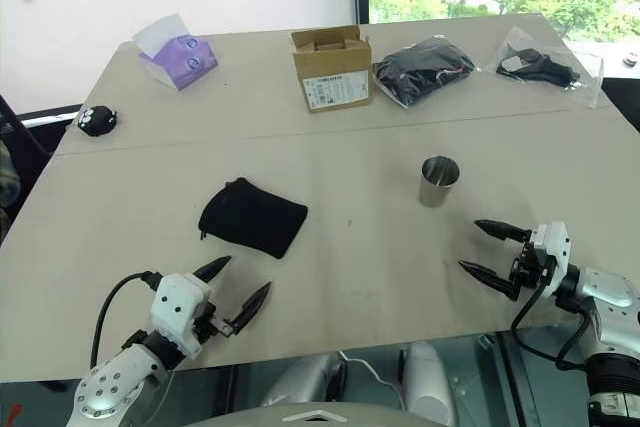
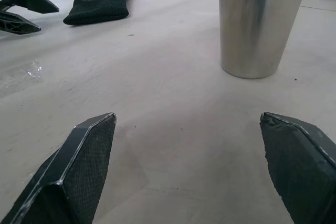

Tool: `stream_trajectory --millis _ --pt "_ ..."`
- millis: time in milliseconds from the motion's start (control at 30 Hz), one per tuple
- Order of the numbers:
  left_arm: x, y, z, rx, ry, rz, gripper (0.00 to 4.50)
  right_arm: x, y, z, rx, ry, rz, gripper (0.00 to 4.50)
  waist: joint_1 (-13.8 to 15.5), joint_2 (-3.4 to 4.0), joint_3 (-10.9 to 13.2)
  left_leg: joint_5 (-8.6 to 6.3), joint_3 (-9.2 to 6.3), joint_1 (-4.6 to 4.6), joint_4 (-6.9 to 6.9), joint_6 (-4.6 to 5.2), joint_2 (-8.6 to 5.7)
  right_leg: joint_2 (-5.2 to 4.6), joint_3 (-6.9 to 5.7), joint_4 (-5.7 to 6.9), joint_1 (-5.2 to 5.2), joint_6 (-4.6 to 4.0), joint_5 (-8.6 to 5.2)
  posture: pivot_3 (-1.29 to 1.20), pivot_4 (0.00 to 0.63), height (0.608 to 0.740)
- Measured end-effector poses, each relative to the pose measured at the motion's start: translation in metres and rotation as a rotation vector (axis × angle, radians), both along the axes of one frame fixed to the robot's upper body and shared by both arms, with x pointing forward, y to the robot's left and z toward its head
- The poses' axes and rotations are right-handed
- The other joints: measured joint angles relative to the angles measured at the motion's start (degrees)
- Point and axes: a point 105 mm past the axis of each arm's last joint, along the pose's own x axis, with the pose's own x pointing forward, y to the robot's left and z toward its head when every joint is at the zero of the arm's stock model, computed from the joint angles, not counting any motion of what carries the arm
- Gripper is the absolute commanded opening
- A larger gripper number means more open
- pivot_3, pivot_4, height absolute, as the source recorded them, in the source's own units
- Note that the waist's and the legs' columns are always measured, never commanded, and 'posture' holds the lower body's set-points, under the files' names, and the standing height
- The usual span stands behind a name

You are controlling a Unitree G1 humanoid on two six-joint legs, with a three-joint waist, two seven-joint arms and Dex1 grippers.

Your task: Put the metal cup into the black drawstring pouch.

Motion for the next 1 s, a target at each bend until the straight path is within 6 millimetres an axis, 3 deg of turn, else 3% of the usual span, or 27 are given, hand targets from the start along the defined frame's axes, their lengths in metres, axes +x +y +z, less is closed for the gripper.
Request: stream_trajectory --millis 867,933,1000 --pt "0.008 0.002 0.004 0.01 -0.028 -0.042 4.5 0.002 0.006 0.004 0.009 -0.036 0.007 4.45 0.0 0.0 0.0 0.0 0.0 0.0 0.0 0.0 0.0 0.01 0.0 0.0 0.0 0.0 0.0 0.0 0.15 0.74" --pt "0.011 0.009 0.006 0.034 -0.04 -0.052 4.5 0.002 0.006 0.003 0.011 -0.036 0.007 4.45 0.0 0.01 0.0 0.0 -0.02 0.01 0.0 0.0 0.01 0.01 -0.02 0.01 0.0 0.0 0.0 0.0 0.15 0.74" --pt "0.023 0.028 0.014 0.111 -0.099 -0.053 4.5 0.0 0.007 0.002 0.015 -0.03 0.008 4.45 0.1 0.02 0.0 0.01 -0.1 0.01 0.0 -0.02 0.04 0.03 -0.11 0.02 0.01 -0.02 0.0 0.0 0.15 0.74"
